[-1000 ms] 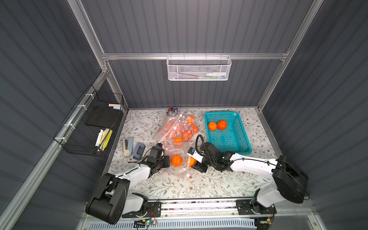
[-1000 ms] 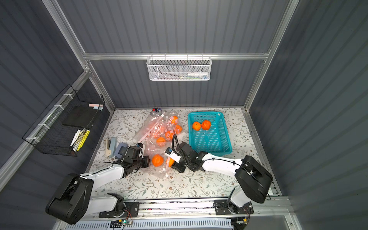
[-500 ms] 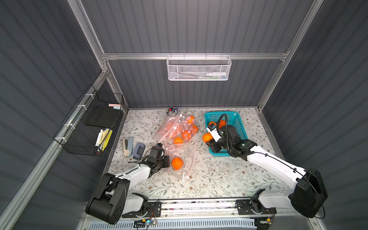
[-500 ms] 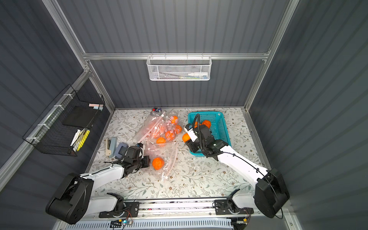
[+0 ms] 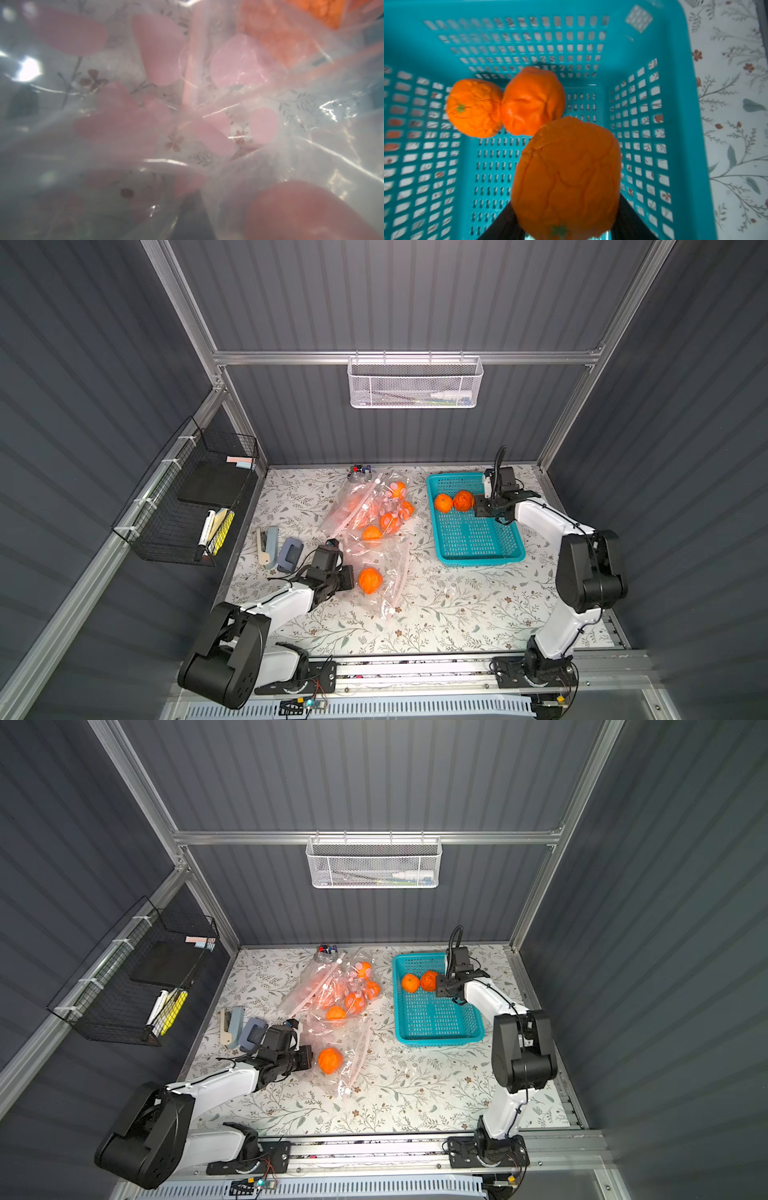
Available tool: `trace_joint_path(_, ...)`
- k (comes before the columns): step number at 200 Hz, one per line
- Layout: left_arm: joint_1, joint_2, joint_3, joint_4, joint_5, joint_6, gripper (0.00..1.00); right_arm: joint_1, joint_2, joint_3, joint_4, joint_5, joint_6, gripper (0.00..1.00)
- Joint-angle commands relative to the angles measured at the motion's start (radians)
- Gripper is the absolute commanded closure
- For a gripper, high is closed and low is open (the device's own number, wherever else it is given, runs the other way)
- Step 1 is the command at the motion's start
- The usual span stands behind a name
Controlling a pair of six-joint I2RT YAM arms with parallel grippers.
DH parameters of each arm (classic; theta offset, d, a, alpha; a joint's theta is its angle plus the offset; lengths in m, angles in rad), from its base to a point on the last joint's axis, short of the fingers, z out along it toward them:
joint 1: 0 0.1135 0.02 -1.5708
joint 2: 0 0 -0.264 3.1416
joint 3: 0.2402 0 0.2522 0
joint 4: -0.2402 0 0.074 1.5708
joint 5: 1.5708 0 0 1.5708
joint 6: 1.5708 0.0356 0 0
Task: Open the zip-top bag and take out the orange
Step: Place the orange in the basket.
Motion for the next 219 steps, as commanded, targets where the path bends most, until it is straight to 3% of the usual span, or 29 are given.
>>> trace_joint_path(1,-0.001,0.010,-0.025,-0.085,0.012,0.020,1.00,-0.011,0.069,0.098,-0.072,0.014,0.057,0.50)
trace_joint_path(139,-0.002,0.028,-0.017,-0.093,0.000,0.021,1.00,-0.031,0.286,0.318,-0.162,0.049,0.066,0.29)
trace_joint_path(176,-0.001,0.033,-0.014,-0.092,0.000,0.021,1.00,-0.037,0.254,0.325,-0.179,0.040,0.069,0.28)
trace_joint_path(219,-0.001,0.034,-0.013,-0.092,0.000,0.021,1.00,-0.033,0.063,0.250,-0.160,0.000,0.067,0.30)
